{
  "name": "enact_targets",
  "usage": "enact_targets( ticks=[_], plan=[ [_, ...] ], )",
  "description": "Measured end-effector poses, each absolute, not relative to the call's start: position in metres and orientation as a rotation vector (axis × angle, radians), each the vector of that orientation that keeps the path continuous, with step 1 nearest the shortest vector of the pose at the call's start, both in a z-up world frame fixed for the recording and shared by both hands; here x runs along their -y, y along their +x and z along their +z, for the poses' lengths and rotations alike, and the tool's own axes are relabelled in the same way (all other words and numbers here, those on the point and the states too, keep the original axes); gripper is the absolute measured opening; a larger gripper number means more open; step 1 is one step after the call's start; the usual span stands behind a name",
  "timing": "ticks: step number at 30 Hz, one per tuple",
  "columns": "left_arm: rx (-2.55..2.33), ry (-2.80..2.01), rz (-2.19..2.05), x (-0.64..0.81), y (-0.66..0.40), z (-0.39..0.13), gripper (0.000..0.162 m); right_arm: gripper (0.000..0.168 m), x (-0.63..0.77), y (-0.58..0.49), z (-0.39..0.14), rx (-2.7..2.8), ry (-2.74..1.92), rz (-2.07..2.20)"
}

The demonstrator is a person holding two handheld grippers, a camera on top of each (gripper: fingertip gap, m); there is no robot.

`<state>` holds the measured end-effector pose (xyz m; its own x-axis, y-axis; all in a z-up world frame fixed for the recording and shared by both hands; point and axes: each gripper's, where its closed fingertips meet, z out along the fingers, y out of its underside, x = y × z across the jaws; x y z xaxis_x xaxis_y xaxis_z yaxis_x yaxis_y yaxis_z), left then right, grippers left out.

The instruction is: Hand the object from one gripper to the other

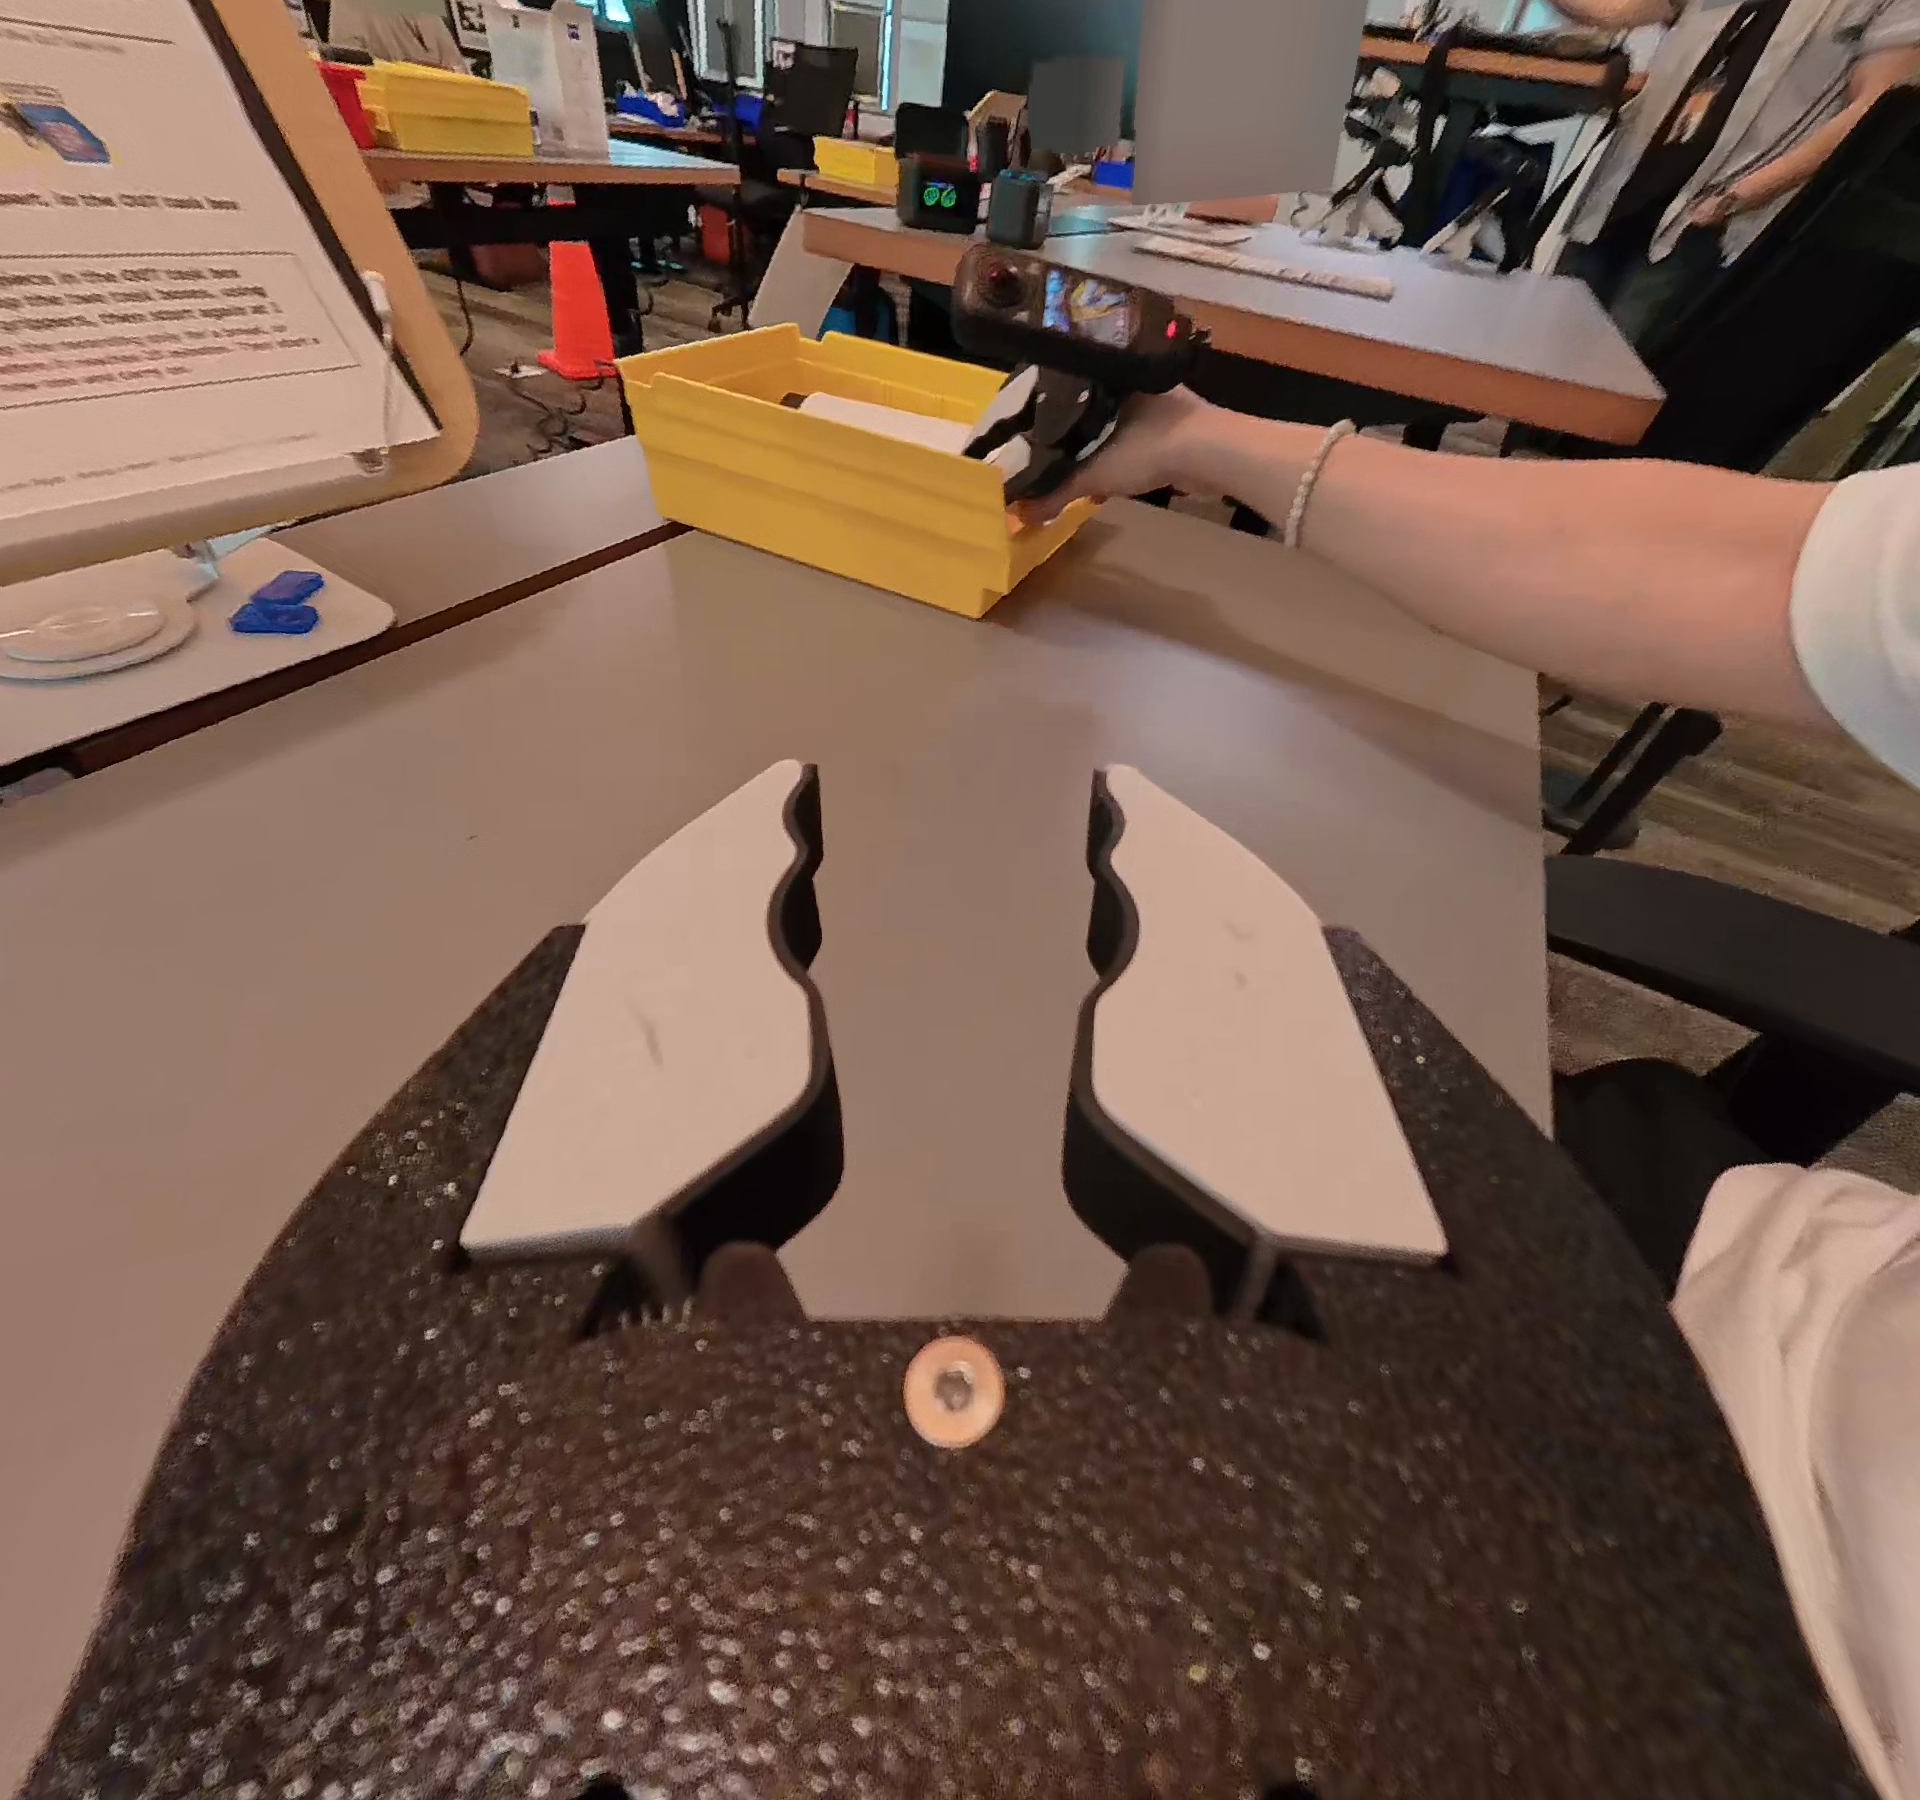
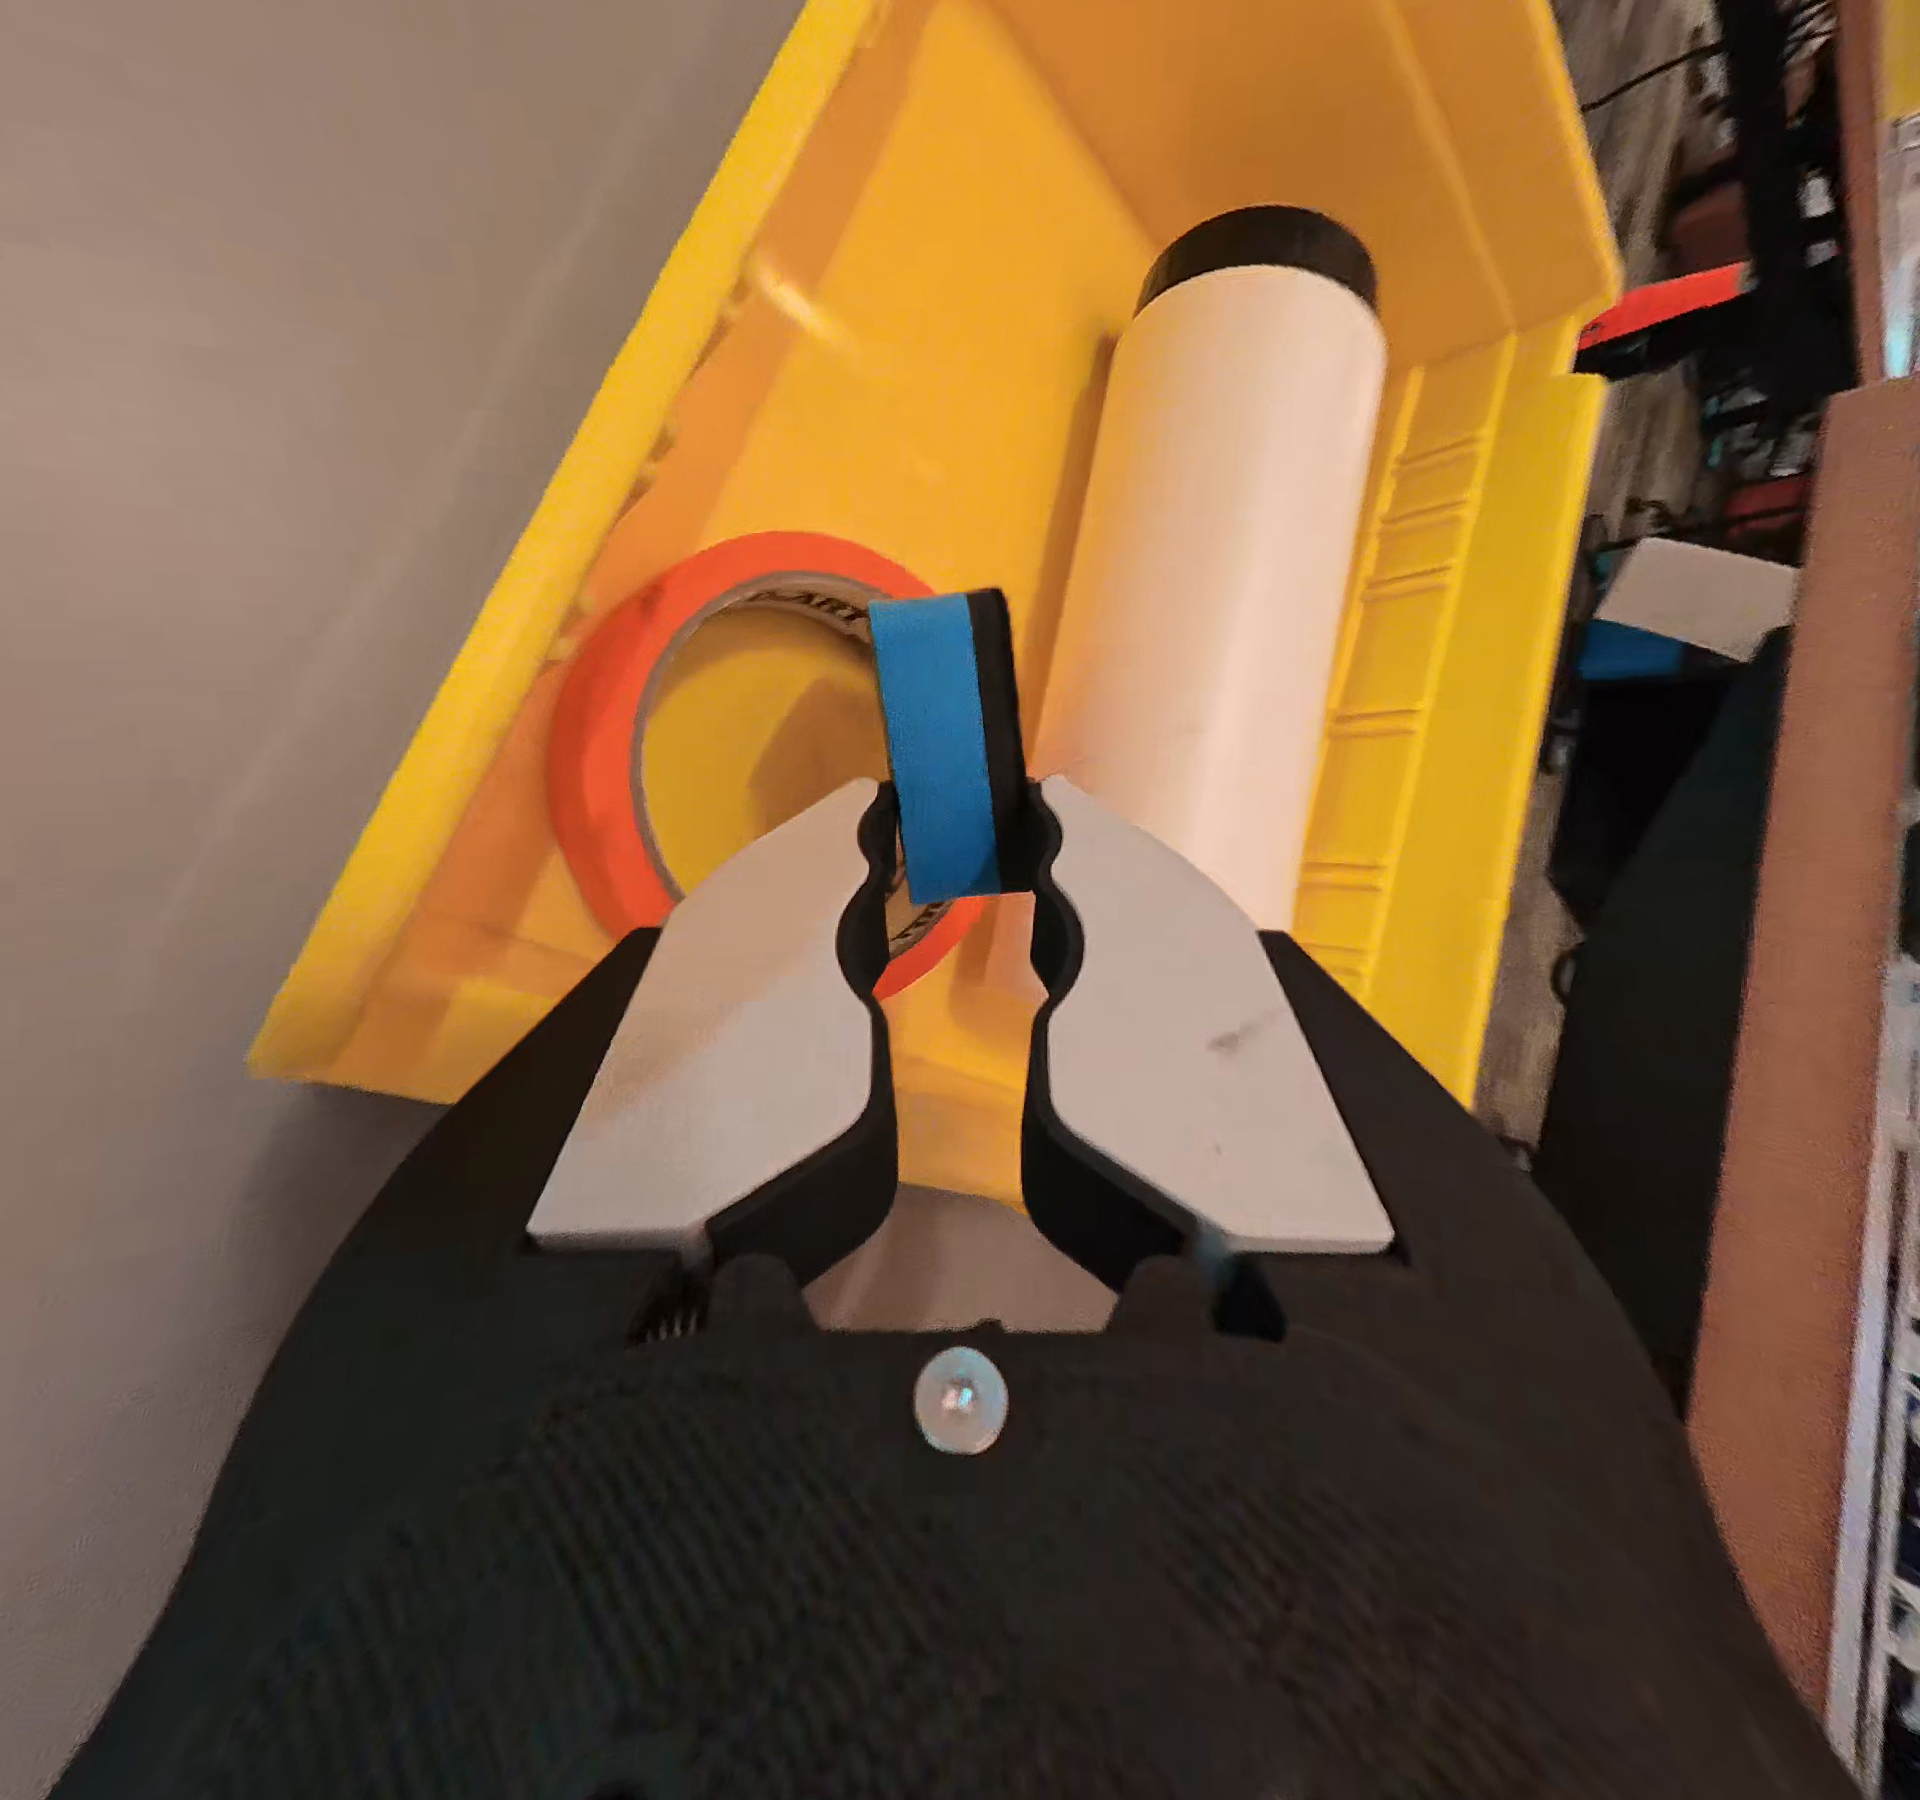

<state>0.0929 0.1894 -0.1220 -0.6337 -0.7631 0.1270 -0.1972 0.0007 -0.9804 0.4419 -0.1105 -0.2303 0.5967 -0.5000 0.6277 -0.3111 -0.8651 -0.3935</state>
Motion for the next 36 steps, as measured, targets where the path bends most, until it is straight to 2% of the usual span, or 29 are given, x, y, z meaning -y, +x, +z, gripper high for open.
enact_targets(
  ticks=[3,7,10,14,17,25,28,36],
  plan=[
    [-1.821,-0.994,-1.632,-0.2,0.094,-0.122,0.049,0.027,0.109,0.439,-0.228,-0.682,-2.566,-1.103],
    [-1.768,-1.031,-1.679,-0.211,0.092,-0.118,0.049,0.058,0.105,0.436,-0.223,-0.77,-2.464,-0.992],
    [-1.731,-1.055,-1.655,-0.225,0.09,-0.116,0.049,0.073,0.1,0.428,-0.212,-0.81,-2.363,-0.919],
    [-1.66,-1.091,-1.582,-0.257,0.088,-0.112,0.049,0.079,0.097,0.413,-0.187,-0.871,-2.192,-0.895],
    [-1.625,-1.123,-1.444,-0.303,0.086,-0.11,0.049,0.095,0.099,0.394,-0.162,-0.886,-2.051,-0.913],
    [-1.854,-1.22,-0.842,-0.449,0.077,-0.134,0.051,0.093,0.067,0.326,-0.132,-0.764,-1.797,-0.707],
    [-1.876,-1.363,-0.66,-0.502,0.086,-0.144,0.039,0.089,0.05,0.307,-0.127,-0.732,-1.713,-0.65],
    [-1.898,-1.953,-0.949,-0.537,0.151,-0.174,0.039,0.087,0.011,0.272,-0.123,-0.633,-1.689,-0.555]
  ],
)
